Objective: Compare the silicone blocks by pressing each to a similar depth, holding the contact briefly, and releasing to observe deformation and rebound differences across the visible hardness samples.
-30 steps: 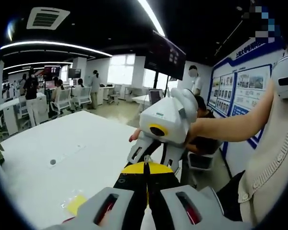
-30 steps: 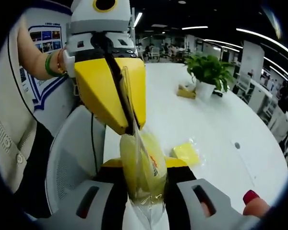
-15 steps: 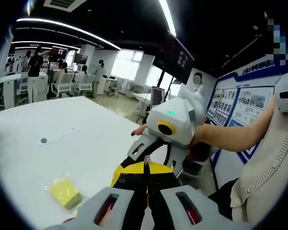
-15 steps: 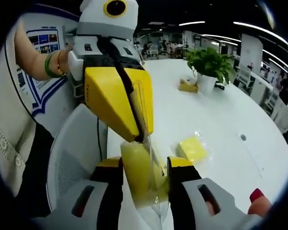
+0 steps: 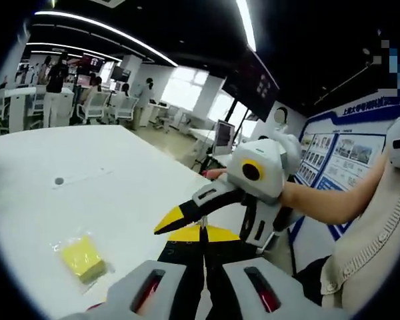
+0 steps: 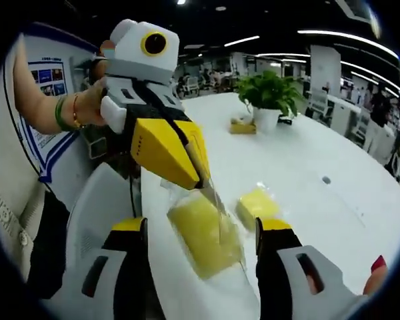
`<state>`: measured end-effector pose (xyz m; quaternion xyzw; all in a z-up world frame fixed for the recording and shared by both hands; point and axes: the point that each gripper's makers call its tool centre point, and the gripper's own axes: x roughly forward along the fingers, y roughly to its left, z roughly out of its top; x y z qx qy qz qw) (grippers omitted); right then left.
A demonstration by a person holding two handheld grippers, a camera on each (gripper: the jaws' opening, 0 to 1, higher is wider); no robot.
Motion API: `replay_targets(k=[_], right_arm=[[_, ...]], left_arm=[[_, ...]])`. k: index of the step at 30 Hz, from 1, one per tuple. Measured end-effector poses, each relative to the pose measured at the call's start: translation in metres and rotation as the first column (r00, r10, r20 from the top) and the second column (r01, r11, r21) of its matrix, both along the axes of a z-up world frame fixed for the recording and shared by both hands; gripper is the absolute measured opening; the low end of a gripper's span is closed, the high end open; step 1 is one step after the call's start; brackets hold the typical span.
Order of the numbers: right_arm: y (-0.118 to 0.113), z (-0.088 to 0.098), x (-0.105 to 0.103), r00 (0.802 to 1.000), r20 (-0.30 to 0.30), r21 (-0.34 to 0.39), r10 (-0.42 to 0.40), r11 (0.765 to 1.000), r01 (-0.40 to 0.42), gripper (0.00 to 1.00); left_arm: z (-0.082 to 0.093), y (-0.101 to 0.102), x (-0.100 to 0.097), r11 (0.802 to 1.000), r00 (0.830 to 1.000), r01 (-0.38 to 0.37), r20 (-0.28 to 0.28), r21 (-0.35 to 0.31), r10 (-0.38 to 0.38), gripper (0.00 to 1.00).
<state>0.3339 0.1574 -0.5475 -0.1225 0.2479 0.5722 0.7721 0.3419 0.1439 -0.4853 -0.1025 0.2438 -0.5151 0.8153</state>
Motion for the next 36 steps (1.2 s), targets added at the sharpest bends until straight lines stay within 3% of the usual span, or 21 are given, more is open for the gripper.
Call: replay_targets(k=[4,7,11,13,17,21,26,31,35,36], right_arm=[[-0.026,0.007,-0.005,0.993,-0.001,0.050,-0.118,0.992,0.118,0.66],[-0.042,0.018,-0.015,0.983,-0.017,0.127,-0.182,0.975,0.183,0.61],[-0.064,0.038,-0.031,0.954,-0.083,0.262,-0.289,0.917,0.301,0.70],[-0.078,0.042,-0.038,0.943,-0.084,0.279,-0.321,0.901,0.332,0.72],[-0.103,0.036,-0.049,0.927,-0.088,0.241,-0.365,0.895,0.375,0.75],[-0.124,0.021,-0.055,0.909,-0.088,0.192,-0.407,0.889,0.416,0.71],[-0.138,0.017,-0.051,0.887,-0.126,0.195,-0.443,0.866,0.460,0.70],[-0.149,0.015,-0.044,0.880,-0.121,0.174,-0.459,0.863,0.474,0.69],[-0.160,0.014,-0.037,0.878,-0.110,0.155,-0.466,0.864,0.478,0.67],[-0.164,0.014,-0.035,0.876,-0.113,0.158,-0.469,0.862,0.482,0.67]], left_arm=[[-0.009,-0.003,0.003,1.000,0.999,-0.008,-0.034,-0.005,0.008,0.00],[-0.018,-0.009,0.005,1.000,0.999,-0.006,-0.041,-0.002,0.006,0.00],[-0.029,-0.017,0.012,1.000,0.998,-0.014,-0.063,-0.007,0.013,0.00],[-0.036,-0.022,0.018,1.000,0.997,-0.028,-0.074,-0.015,0.027,0.00],[-0.051,-0.037,0.030,0.998,0.994,-0.044,-0.103,-0.036,0.041,0.00],[-0.066,-0.048,0.041,0.998,0.992,-0.050,-0.115,-0.028,0.047,0.00],[-0.079,-0.063,0.061,0.995,0.987,-0.070,-0.152,-0.072,0.059,0.00],[-0.091,-0.074,0.084,0.988,0.979,-0.105,-0.184,-0.110,0.083,0.00],[-0.100,-0.074,0.109,0.973,0.966,-0.180,-0.214,-0.148,0.146,0.00],[-0.106,-0.071,0.119,0.958,0.947,-0.236,-0.260,-0.165,0.188,0.00]])
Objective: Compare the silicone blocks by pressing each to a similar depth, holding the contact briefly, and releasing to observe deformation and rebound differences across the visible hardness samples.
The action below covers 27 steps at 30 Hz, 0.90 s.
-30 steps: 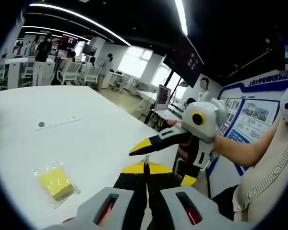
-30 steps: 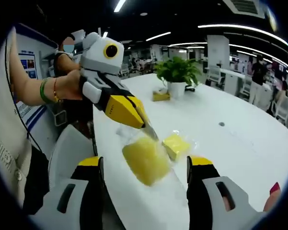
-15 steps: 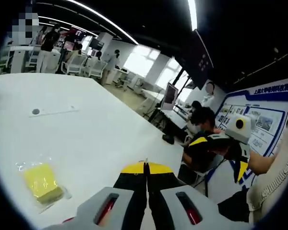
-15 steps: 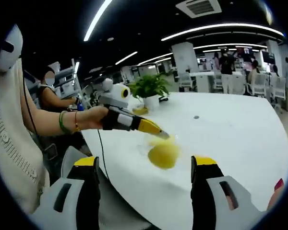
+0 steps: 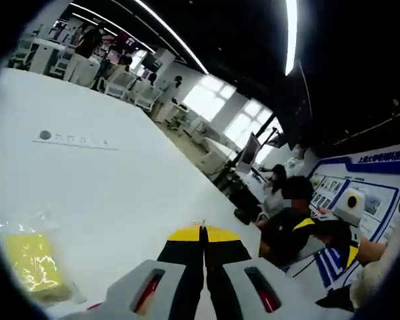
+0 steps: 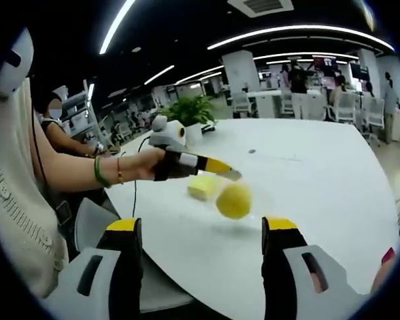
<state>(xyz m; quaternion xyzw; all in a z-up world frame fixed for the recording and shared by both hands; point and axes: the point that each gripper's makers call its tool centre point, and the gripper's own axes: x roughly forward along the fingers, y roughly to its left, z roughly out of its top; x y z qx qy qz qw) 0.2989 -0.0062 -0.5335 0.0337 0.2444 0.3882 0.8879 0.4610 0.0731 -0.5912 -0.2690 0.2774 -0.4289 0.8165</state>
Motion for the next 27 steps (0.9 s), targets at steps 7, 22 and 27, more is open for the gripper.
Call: replay_targets(k=[7,22,27], right_arm=[[-0.012,-0.009,0.004,0.999,-0.022,0.009,-0.030,1.000,0.030,0.65],[-0.029,-0.019,0.010,0.998,-0.042,0.012,-0.052,0.999,0.052,0.62],[-0.029,-0.020,0.011,0.998,-0.045,0.010,-0.048,0.999,0.049,0.61]], left_arm=[[-0.037,0.018,0.040,0.986,0.981,-0.164,-0.110,-0.039,0.159,0.00],[-0.093,0.037,0.074,0.968,0.950,-0.234,-0.193,0.089,0.247,0.00],[-0.115,0.046,0.075,0.951,0.947,-0.226,-0.183,0.211,0.265,0.00]])
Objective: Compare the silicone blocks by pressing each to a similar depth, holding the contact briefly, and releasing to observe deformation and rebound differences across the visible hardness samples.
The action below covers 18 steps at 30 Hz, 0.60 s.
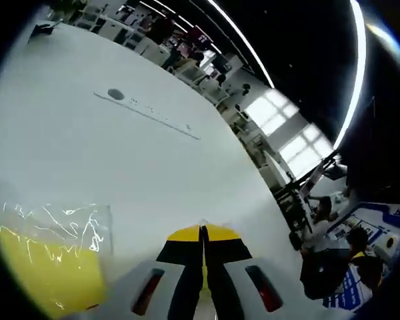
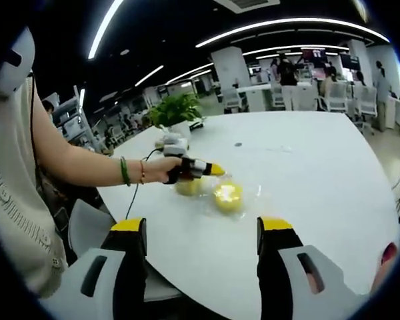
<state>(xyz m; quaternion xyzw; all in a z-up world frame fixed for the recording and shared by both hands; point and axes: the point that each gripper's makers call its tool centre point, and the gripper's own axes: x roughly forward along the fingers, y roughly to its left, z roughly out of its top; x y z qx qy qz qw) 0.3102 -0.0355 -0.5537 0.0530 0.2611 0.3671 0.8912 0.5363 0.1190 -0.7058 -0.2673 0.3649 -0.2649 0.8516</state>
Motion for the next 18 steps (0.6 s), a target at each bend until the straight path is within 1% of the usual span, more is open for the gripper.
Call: replay_targets(k=[1,2,3,4,7,10,13,15,18], right_arm=[[0.000,0.000,0.000,1.000,0.000,0.001,-0.001,1.000,0.001,0.61],[0.000,-0.001,0.000,1.000,-0.002,0.003,-0.002,1.000,0.002,0.61],[-0.001,-0.001,0.001,1.000,-0.003,0.003,-0.003,1.000,0.003,0.61],[-0.001,-0.002,0.001,1.000,-0.004,0.002,-0.005,1.000,0.005,0.61],[-0.003,-0.002,0.001,1.000,-0.005,0.001,-0.009,1.000,0.009,0.60],[-0.004,-0.001,0.002,1.000,-0.002,0.006,-0.016,1.000,0.016,0.60],[-0.005,0.002,0.002,1.000,0.006,0.005,-0.020,1.000,0.020,0.61],[-0.004,0.003,0.001,1.000,0.007,0.008,-0.021,1.000,0.021,0.61],[-0.002,0.003,-0.001,1.000,0.008,0.008,-0.018,1.000,0.018,0.61]], left_arm=[[-0.008,0.002,-0.003,1.000,0.999,-0.004,-0.032,0.023,0.005,0.00],[-0.011,0.000,-0.004,1.000,0.999,0.003,-0.043,0.025,-0.002,0.00],[-0.015,-0.001,-0.007,0.999,0.999,0.022,-0.038,0.045,-0.020,0.00],[-0.018,-0.002,-0.008,0.999,0.999,0.020,-0.044,0.049,-0.018,0.00],[-0.018,-0.010,-0.012,0.999,0.999,0.026,-0.045,0.031,-0.025,0.00],[-0.019,-0.013,-0.015,0.997,0.999,0.046,-0.030,0.057,-0.044,0.00],[-0.017,-0.010,-0.015,0.998,0.999,0.044,-0.033,0.054,-0.042,0.00],[-0.014,-0.007,-0.017,0.996,0.999,0.048,-0.023,0.077,-0.046,0.00],[-0.010,0.000,-0.018,0.994,0.999,0.040,-0.002,0.100,-0.040,0.06]])
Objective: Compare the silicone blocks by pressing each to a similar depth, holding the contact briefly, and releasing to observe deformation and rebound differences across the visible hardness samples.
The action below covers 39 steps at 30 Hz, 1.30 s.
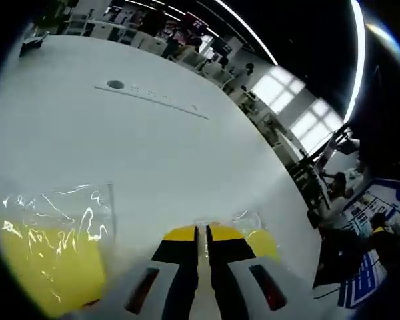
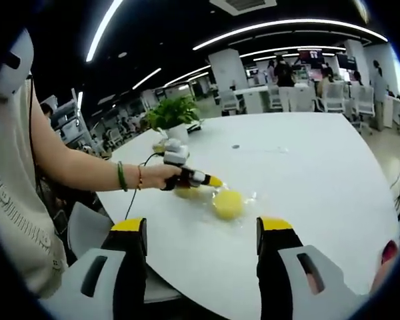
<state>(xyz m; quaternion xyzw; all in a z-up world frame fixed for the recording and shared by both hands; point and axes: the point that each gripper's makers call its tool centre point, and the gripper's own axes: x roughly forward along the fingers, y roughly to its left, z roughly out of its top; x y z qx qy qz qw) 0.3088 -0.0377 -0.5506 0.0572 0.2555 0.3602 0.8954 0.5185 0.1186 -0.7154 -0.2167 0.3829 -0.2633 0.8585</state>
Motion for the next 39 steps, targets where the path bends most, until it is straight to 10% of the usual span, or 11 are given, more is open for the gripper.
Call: replay_targets(k=[15,20,28,39], right_arm=[[0.018,0.024,-0.007,0.999,0.046,0.039,0.011,0.999,-0.013,0.63],[0.041,0.033,-0.017,0.996,0.069,0.059,0.059,0.996,-0.063,0.65],[0.083,0.039,-0.034,0.994,0.032,0.165,0.106,0.980,-0.110,0.68],[0.135,0.049,-0.045,0.984,0.138,0.226,0.111,0.964,-0.140,0.75]], left_arm=[[0.065,0.038,-0.034,0.996,0.994,0.010,0.112,-0.092,0.001,0.30],[0.087,0.045,-0.069,0.989,0.991,0.059,0.126,-0.136,-0.042,0.21],[0.132,0.067,-0.131,0.967,0.975,0.128,0.206,-0.219,-0.082,0.36],[0.171,0.128,-0.200,0.988,0.925,0.144,0.362,-0.052,-0.116,0.44]])
